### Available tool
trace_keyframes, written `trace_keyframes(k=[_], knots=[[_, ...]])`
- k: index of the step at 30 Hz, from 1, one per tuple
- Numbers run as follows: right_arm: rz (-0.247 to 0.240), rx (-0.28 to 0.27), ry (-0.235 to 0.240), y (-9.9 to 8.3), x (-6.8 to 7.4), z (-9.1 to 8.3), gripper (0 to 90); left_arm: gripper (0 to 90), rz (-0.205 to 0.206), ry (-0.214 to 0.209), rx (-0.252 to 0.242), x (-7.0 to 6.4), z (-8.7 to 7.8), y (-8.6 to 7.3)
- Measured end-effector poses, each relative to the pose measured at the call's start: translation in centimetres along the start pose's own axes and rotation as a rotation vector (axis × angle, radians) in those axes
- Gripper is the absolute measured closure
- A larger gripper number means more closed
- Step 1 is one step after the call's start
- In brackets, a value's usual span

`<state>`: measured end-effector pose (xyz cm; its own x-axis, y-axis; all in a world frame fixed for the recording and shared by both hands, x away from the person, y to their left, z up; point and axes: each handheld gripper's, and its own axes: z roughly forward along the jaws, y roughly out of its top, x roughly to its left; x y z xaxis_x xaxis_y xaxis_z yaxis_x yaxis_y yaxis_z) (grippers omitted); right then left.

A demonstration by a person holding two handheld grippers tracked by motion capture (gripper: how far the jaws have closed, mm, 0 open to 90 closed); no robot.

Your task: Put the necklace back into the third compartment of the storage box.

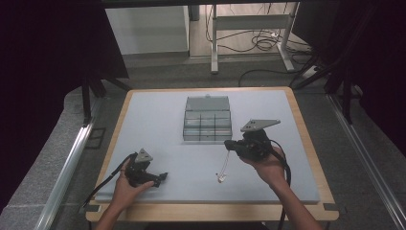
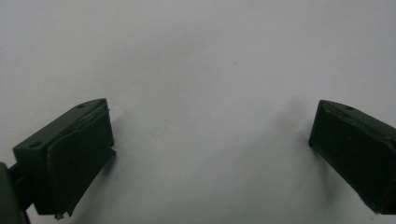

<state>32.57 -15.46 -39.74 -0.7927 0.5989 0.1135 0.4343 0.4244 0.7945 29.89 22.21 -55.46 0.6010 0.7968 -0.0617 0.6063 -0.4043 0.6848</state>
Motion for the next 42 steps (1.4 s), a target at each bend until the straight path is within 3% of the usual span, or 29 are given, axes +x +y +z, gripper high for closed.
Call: trace_keyframes(k=[19, 42], knots=[[0.001, -0.063, -0.02, 4.5, -0.9, -3.3, 87.8, 0.0, 0.0, 0.001, -0.004, 0.0, 0.0, 0.0], [0.002, -0.109, -0.021, 7.7, -1.1, -3.6, 87.8, 0.0, 0.0, -0.001, 0.0, 0.0, 0.0, 0.0]])
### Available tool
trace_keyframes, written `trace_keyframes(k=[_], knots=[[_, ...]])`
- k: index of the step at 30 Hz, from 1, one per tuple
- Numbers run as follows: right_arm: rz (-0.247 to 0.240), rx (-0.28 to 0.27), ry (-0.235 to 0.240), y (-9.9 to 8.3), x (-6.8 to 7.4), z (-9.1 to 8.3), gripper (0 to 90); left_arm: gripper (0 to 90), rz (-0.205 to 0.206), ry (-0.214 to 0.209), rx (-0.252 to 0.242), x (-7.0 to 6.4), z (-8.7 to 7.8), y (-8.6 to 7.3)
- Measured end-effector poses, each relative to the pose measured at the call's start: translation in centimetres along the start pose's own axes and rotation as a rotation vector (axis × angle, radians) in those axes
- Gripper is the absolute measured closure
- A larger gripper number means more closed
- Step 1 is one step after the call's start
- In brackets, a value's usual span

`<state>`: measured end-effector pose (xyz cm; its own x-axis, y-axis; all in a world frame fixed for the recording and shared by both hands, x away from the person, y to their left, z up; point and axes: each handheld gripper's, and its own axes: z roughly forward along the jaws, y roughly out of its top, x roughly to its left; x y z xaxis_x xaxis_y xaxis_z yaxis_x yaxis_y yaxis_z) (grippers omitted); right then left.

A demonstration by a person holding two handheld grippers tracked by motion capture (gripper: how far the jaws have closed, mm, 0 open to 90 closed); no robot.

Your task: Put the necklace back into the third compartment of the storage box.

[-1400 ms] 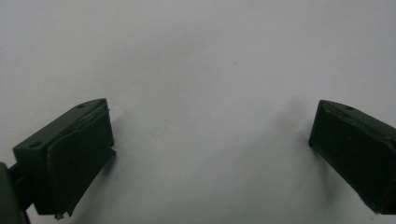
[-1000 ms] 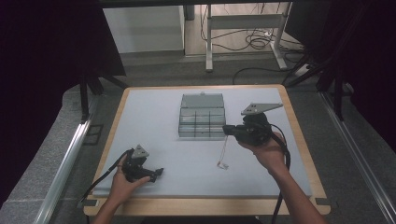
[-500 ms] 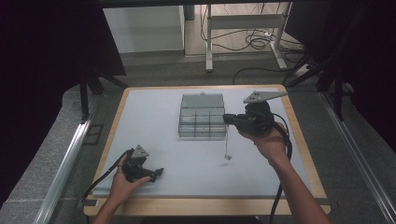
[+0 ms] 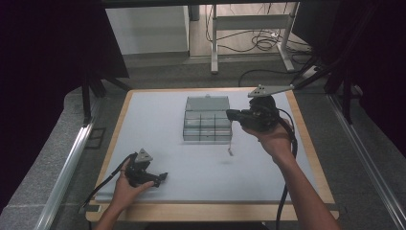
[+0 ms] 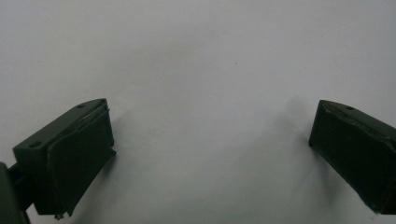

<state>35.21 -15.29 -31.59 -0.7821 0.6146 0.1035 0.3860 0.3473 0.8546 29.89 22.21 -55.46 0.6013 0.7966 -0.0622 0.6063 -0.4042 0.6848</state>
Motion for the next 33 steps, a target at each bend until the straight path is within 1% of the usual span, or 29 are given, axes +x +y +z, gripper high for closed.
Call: trace_keyframes(k=[6, 14, 19, 22, 27, 29, 33], knots=[[0.017, -0.011, -0.01, 0.8, -0.4, 0.0, 87.8, 0.0, 0.0, 0.0, 0.0, 0.0, 0.0, 0.0], [0.024, -0.019, -0.025, 1.7, -1.0, 0.2, 87.8, 0.0, 0.0, 0.0, 0.0, 0.0, 0.0, 0.0], [0.03, -0.024, -0.037, 2.6, -1.4, 0.5, 87.8, 0.0, 0.001, 0.0, -0.001, 0.0, 0.0, 0.0], [0.021, -0.006, -0.051, 2.9, -1.6, 0.9, 87.8, 0.0, 0.0, 0.0, -0.001, 0.0, 0.0, 0.0], [0.022, -0.003, -0.064, 3.5, -1.9, 1.2, 87.8, 0.0, 0.001, 0.0, -0.001, 0.0, 0.0, 0.0], [0.031, -0.009, -0.073, 4.0, -2.1, 1.5, 87.8, 0.0, 0.0, 0.0, -0.001, 0.0, 0.0, 0.0], [0.042, -0.016, -0.071, 4.3, -2.3, 1.6, 87.8, 0.0, 0.001, 0.0, -0.001, 0.0, 0.0, 0.0]])
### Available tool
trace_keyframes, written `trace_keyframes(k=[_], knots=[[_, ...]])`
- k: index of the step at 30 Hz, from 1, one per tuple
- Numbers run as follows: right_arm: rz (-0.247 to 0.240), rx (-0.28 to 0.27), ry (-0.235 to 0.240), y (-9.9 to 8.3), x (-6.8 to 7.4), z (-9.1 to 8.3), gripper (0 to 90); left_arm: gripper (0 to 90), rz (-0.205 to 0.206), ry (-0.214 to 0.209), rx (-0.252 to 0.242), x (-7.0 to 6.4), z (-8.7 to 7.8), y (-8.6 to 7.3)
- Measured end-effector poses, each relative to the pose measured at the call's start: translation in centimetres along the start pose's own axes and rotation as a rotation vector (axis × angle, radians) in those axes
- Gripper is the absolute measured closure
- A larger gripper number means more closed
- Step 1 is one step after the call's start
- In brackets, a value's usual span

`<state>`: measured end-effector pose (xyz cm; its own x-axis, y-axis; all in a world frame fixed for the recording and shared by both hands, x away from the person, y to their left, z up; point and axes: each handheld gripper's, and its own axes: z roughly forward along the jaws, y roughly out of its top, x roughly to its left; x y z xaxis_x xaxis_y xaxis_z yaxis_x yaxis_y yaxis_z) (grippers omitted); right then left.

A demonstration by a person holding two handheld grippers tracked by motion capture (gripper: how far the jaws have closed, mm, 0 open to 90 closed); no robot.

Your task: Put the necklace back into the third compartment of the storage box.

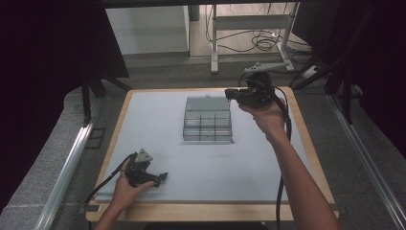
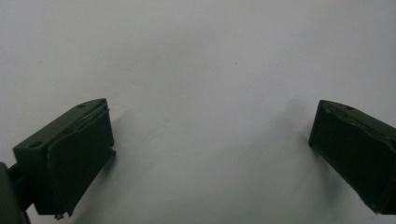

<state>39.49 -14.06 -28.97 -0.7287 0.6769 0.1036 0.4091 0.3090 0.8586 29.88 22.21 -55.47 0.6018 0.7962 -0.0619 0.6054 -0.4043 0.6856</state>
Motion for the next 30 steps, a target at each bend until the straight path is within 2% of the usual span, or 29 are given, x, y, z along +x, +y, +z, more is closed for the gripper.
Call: trace_keyframes(k=[9, 14, 18, 20, 24, 27, 30], knots=[[0.018, -0.031, -0.005, 1.5, -0.5, 0.5, 87.8, 0.0, 0.0, 0.001, -0.001, 0.0, 0.0, 0.0], [0.026, -0.037, -0.024, 2.2, -1.0, 1.1, 87.8, 0.0, 0.0, 0.0, -0.001, 0.0, 0.0, 0.0], [0.042, -0.038, -0.043, 2.3, -1.8, 1.8, 87.8, 0.0, 0.0, 0.001, -0.001, 0.0, 0.0, 0.0], [0.062, -0.044, -0.053, 2.2, -2.6, 2.3, 87.8, 0.0, -0.004, 0.001, -0.005, 0.0, 0.0, 0.0], [0.084, -0.054, -0.057, 2.3, -3.3, 2.9, 87.8, 0.0, 0.0, 0.001, -0.001, 0.0, 0.0, 0.0], [0.109, -0.057, -0.064, 2.1, -4.3, 4.3, 87.8, 0.0, 0.004, 0.001, -0.001, 0.0, 0.0, 0.0], [0.117, -0.061, -0.066, 2.0, -4.7, 4.9, 87.8, 0.0, 0.001, 0.001, 0.0, 0.0, 0.0, 0.0]])
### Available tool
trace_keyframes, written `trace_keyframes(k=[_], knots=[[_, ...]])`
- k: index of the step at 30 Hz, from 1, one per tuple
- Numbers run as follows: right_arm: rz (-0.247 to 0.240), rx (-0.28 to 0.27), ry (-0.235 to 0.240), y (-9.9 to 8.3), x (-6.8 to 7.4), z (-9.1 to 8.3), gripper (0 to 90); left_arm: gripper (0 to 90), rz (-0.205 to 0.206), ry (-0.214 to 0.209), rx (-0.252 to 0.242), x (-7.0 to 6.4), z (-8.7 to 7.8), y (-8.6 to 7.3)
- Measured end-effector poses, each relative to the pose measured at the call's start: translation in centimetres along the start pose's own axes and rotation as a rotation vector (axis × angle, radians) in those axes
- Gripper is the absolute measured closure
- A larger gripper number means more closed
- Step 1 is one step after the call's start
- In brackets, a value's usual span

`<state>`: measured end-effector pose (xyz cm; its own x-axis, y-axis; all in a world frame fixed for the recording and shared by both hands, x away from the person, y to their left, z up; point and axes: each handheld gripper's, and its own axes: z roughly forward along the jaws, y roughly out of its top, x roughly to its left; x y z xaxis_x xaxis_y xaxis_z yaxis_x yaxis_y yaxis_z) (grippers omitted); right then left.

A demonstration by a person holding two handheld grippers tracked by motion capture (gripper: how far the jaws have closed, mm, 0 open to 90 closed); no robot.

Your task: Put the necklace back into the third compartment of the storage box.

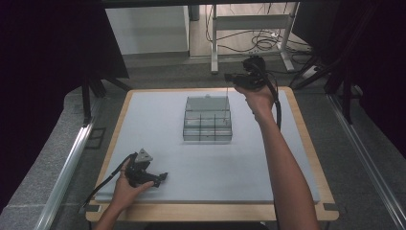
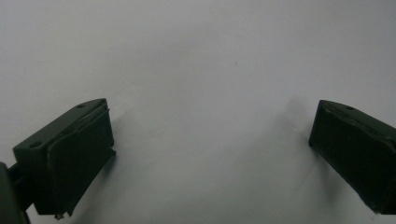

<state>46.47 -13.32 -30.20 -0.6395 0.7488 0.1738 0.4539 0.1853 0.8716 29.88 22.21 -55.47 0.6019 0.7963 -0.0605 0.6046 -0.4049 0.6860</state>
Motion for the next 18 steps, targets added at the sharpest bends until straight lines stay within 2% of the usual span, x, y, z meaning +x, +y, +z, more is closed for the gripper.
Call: trace_keyframes(k=[8, 9, 12, 18], knots=[[0.041, 0.008, -0.015, -1.3, -1.8, 3.1, 87.8, 0.0, -0.002, 0.0, -0.006, 0.0, 0.0, 0.0], [0.041, 0.008, -0.015, -1.3, -1.8, 3.1, 87.8, 0.0, -0.002, 0.0, -0.006, 0.0, 0.0, 0.0], [0.061, 0.032, -0.033, -3.0, -2.6, 4.5, 87.8, 0.0, -0.002, 0.0, -0.006, 0.0, 0.0, 0.0], [0.083, 0.059, -0.05, -5.0, -3.5, 5.6, 87.7, 0.0, 0.0, 0.001, -0.002, 0.0, 0.0, 0.0]])
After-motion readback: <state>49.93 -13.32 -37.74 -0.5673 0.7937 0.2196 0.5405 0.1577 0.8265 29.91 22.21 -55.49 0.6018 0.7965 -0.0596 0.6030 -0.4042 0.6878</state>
